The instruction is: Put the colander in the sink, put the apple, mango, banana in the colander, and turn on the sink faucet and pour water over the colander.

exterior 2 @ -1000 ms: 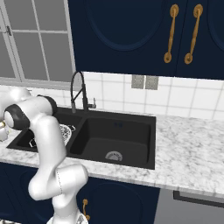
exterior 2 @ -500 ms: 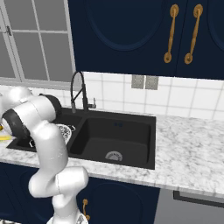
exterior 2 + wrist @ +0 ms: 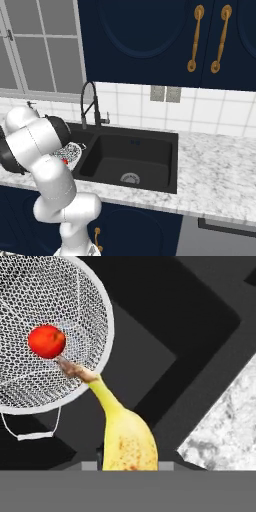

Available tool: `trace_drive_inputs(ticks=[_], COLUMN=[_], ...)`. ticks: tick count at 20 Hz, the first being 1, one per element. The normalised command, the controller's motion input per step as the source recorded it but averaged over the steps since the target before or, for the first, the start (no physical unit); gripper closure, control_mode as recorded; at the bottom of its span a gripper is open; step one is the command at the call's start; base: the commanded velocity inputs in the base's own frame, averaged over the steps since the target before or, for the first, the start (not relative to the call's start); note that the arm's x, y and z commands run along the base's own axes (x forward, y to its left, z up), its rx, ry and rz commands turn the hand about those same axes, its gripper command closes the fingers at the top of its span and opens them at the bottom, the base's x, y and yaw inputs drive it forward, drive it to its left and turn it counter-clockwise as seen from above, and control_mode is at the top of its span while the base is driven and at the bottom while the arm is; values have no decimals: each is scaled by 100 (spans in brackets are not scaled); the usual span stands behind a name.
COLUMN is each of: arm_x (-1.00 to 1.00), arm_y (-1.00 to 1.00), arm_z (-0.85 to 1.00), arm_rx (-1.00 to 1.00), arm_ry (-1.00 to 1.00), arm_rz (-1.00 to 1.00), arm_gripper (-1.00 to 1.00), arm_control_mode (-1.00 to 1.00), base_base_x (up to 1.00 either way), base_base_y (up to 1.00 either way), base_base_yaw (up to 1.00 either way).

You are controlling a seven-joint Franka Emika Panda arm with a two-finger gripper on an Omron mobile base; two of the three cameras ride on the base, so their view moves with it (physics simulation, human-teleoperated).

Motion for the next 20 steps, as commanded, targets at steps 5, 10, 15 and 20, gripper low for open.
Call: trace_drive_inputs(ticks=[5,10,15,20], arm_x=[77,91,76,55], arm_y=[-48,-12,27,40], arm_z=[0,-6,-22,-38], arm_rx=[-8,-4,-7,-9], arm_ry=[1,1,0,0], arm_rz=[-17,-6,-2,0], arm_gripper=[100,100,100,100], arm_control_mode=[-100,-100,-100,-100], base_base_x=[0,0,0,0], base_base_y=[0,0,0,0], base_base_yaw=[0,0,0,0])
